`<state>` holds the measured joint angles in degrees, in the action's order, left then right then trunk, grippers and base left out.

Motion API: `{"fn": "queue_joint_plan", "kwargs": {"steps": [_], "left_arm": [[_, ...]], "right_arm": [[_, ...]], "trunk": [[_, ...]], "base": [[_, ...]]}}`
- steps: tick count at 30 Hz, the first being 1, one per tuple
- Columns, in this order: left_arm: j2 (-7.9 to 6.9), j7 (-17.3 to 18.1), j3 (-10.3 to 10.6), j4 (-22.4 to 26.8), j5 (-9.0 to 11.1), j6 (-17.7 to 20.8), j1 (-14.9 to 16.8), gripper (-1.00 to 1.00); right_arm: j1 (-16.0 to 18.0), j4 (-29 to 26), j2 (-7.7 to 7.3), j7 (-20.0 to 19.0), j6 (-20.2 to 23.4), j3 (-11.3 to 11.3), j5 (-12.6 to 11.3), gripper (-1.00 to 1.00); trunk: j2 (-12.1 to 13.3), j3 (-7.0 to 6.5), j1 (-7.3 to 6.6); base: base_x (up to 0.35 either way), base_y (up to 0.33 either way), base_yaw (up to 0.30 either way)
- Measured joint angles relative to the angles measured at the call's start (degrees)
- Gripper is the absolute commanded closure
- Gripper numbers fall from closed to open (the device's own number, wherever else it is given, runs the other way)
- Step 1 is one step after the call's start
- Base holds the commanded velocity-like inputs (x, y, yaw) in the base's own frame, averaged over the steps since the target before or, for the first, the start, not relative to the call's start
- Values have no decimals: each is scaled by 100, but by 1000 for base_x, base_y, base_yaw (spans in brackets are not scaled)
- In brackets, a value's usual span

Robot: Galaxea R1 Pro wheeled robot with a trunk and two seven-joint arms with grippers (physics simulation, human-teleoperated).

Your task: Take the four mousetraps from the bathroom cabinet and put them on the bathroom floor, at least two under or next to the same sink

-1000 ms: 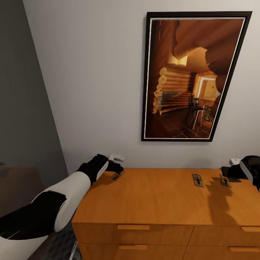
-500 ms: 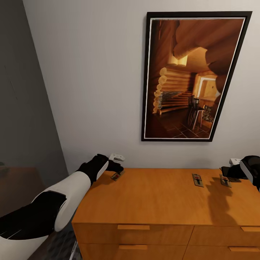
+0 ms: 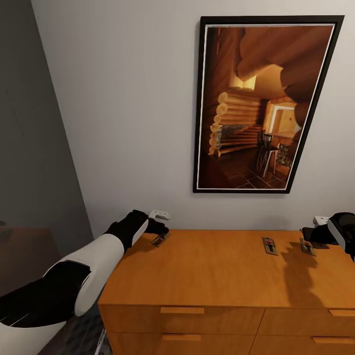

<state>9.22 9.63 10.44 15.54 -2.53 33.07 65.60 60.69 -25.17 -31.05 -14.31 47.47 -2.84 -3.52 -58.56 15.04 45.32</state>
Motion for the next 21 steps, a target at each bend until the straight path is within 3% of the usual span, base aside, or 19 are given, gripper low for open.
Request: {"fn": "queue_joint_plan", "kwargs": {"steps": [21], "left_arm": [[11, -21, -3, 12, 2, 10, 1, -100]], "right_arm": [[0, 0, -25, 1, 0, -1, 1, 100]], "trunk": [[0, 0, 0]], "base": [[0, 0, 0]]}}
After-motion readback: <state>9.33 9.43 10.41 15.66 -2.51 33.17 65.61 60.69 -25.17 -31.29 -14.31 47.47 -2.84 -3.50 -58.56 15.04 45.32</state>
